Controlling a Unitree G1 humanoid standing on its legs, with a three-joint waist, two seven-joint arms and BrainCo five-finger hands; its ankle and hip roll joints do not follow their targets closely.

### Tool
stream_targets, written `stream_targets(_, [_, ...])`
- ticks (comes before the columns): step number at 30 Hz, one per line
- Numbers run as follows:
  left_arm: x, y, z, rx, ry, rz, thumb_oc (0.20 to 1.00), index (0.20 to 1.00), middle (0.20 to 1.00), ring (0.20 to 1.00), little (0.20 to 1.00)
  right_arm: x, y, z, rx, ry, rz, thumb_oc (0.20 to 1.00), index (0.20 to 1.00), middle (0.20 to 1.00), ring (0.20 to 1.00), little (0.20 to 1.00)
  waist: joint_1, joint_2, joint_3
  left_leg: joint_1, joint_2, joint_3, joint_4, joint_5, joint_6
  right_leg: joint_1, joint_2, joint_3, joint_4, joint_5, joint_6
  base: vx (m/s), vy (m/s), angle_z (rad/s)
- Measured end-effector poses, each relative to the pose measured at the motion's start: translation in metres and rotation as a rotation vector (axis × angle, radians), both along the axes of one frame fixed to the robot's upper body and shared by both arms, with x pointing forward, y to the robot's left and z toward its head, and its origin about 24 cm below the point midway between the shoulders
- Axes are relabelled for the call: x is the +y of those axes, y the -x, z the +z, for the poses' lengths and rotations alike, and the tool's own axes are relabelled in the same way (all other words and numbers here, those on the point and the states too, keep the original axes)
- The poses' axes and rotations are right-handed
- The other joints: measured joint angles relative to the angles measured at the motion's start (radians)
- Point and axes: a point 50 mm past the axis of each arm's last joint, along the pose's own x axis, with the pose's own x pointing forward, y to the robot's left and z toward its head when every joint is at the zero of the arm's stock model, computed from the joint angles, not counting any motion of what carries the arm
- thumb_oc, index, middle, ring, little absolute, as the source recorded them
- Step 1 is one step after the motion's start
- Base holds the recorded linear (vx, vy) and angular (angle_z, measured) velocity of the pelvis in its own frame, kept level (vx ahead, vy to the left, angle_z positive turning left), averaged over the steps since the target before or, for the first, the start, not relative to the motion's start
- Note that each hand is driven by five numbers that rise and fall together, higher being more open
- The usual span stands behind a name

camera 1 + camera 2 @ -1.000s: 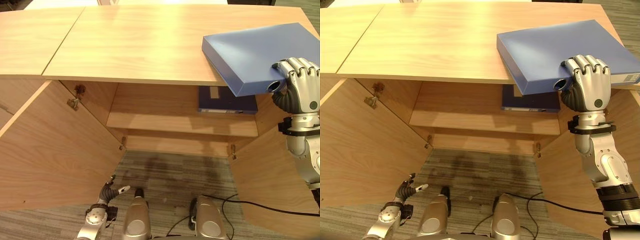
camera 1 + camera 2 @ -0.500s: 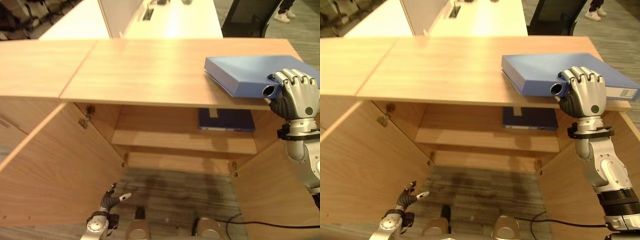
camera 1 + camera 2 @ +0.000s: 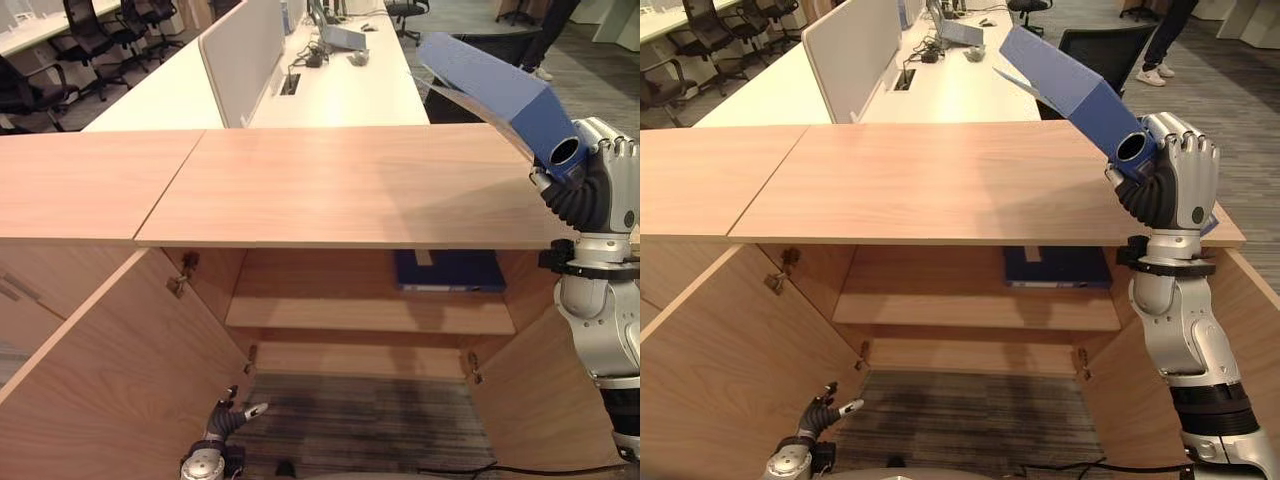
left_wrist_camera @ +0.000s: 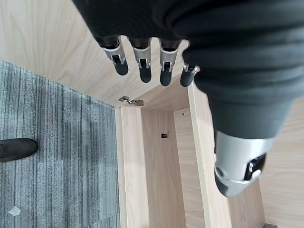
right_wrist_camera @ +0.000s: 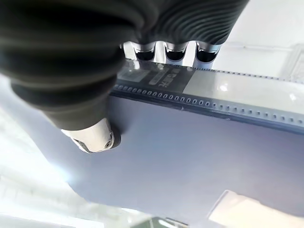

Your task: Put the empty folder in the office cabinet

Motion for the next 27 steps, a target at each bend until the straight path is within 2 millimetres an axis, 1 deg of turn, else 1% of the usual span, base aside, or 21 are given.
stream_targets(3, [0.002,0.0,-0.001,0.008,-0.003,0.021,1.0,1.0,1.0,1.0,1.0,0.002,-0.001,-0.004,0.006,-0.109,0.051,0.2,0.2,0.2,0.2,0.2,-0.006,-0.002,-0.001,0.002,0.0,0.003,0.0,0.0,0.0,0.003,0.0,0.003,-0.001,0.001,0.001,-0.03,0.014,-0.03])
stream_targets(4, [0.001,0.002,-0.002,0.018,-0.002,0.033,1.0,1.0,1.0,1.0,1.0,0.003,-0.002,-0.008,0.016,-0.205,0.096,0.2,0.2,0.2,0.2,0.2,-0.008,-0.005,-0.003,0.005,0.0,0.006,0.0,0.0,0.0,0.005,0.0,0.005,-0.001,0.001,0.001,-0.03,0.011,-0.04])
stream_targets(7, [0.0,0.005,-0.005,0.034,0.008,0.071,1.0,1.0,1.0,1.0,1.0,0.005,-0.002,-0.011,0.017,-0.354,0.2,0.2,0.2,0.2,0.2,0.2,-0.011,-0.01,-0.006,0.006,0.0,0.012,0.0,0.0,0.0,0.002,0.0,0.012,-0.001,0.003,0.001,-0.02,0.007,-0.07])
stream_targets(10, [0.002,0.007,-0.007,0.05,0.011,0.089,1.0,1.0,1.0,1.0,1.0,0.008,-0.001,-0.007,0.027,-0.491,0.35,0.2,0.2,0.2,0.2,0.2,-0.013,-0.016,-0.009,0.011,0.0,0.02,0.0,0.0,0.0,0.001,-0.001,0.021,0.0,0.005,0.003,-0.03,0.015,-0.08])
stream_targets(11, [0.002,0.007,-0.007,0.05,0.013,0.093,1.0,1.0,1.0,1.0,1.0,0.009,-0.001,-0.007,0.028,-0.505,0.367,0.2,0.2,0.2,0.2,0.2,-0.013,-0.016,-0.01,0.011,0.0,0.021,0.0,0.0,0.0,0.001,-0.001,0.021,0.0,0.006,0.003,-0.02,0.015,-0.06])
stream_targets(13, [0.004,0.006,-0.009,0.062,0.012,0.104,1.0,1.0,1.0,1.0,1.0,0.008,-0.002,-0.007,0.053,-0.661,0.525,0.2,0.2,0.2,0.2,0.2,-0.015,-0.018,-0.01,0.017,0.0,0.026,-0.001,0.0,0.0,0.002,-0.001,0.026,0.001,0.007,0.004,-0.02,0.017,-0.06])
stream_targets(18, [0.008,0.009,-0.011,0.09,0.028,0.155,1.0,1.0,1.0,1.0,1.0,0.006,-0.002,-0.006,0.072,-0.867,0.744,0.2,0.2,0.2,0.2,0.2,-0.024,-0.021,-0.01,0.021,0.0,0.029,-0.001,0.0,-0.001,0.004,-0.002,0.031,0.001,0.008,0.006,0.0,0.002,-0.01])
stream_targets(20, [0.009,0.009,-0.012,0.092,0.033,0.163,1.0,1.0,1.0,1.0,1.0,0.003,-0.002,-0.005,0.104,-0.914,0.82,0.2,0.2,0.2,0.2,0.2,-0.037,-0.025,-0.008,0.021,0.0,0.031,-0.001,0.0,-0.001,0.0,-0.002,0.032,0.001,0.011,0.005,0.0,0.004,-0.02])
stream_targets(21, [0.011,0.012,-0.013,0.108,0.032,0.165,1.0,1.0,1.0,1.0,1.0,-0.006,0.001,-0.001,0.2,-0.902,0.883,0.2,0.2,0.2,0.2,0.2,-0.044,-0.029,-0.007,0.024,0.0,0.038,-0.001,0.0,-0.001,0.004,-0.002,0.036,0.002,0.011,0.005,-0.03,0.006,-0.08])
stream_targets(23, [0.011,0.013,-0.014,0.113,0.042,0.157,1.0,1.0,1.0,1.0,1.0,-0.01,0.002,0.006,0.287,-0.859,0.943,0.2,0.2,0.2,0.2,0.2,-0.055,-0.032,-0.004,0.029,0.0,0.044,-0.001,0.0,-0.001,0.005,-0.002,0.041,0.002,0.012,0.005,-0.02,0.003,-0.09])
stream_targets(25, [0.01,0.011,-0.014,0.109,0.05,0.149,1.0,1.0,1.0,1.0,1.0,-0.007,0.002,0.005,0.318,-0.862,1.004,0.2,0.2,0.2,0.2,0.2,-0.068,-0.041,0.001,0.045,0.001,0.046,-0.001,0.0,-0.002,0.018,-0.001,0.046,0.0,0.012,0.005,-0.03,-0.001,-0.07])
stream_targets(27, [0.008,0.004,-0.012,0.09,0.06,0.13,1.0,1.0,1.0,1.0,1.0,-0.007,0.002,0.011,0.417,-0.81,1.045,0.2,0.2,0.2,0.2,0.2,-0.068,-0.039,0.004,0.046,0.001,0.052,-0.001,-0.002,-0.003,0.018,-0.003,0.051,0.0,0.009,0.011,-0.03,-0.003,-0.06])
